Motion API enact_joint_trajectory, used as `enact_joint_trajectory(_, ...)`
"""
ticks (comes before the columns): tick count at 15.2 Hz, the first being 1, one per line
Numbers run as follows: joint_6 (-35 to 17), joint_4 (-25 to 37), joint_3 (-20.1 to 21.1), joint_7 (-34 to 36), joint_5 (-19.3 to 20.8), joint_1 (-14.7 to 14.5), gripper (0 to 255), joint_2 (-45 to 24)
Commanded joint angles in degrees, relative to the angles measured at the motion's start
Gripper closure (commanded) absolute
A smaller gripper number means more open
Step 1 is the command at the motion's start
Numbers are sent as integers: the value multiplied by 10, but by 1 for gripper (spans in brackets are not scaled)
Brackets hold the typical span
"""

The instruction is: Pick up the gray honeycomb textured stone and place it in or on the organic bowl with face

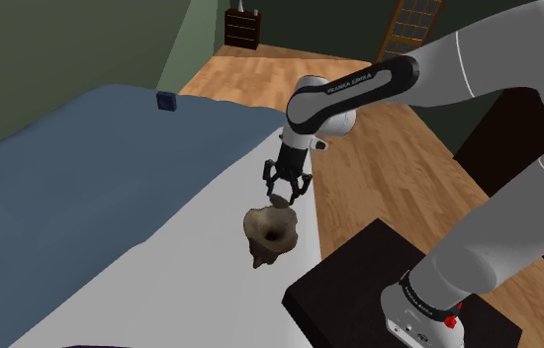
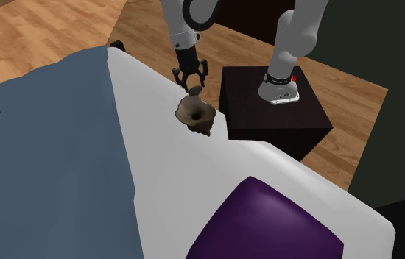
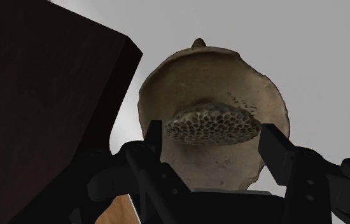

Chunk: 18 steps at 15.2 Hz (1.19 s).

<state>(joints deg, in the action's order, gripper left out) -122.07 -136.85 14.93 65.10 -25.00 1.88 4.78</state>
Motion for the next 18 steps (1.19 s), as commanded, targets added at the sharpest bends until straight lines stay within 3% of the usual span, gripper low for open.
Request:
enact_joint_trajectory(1,14,9,9,22,-3,-9,255,12)
enact_joint_trajectory(18,-110,-26,17,-14,-18,-15,255,-82)
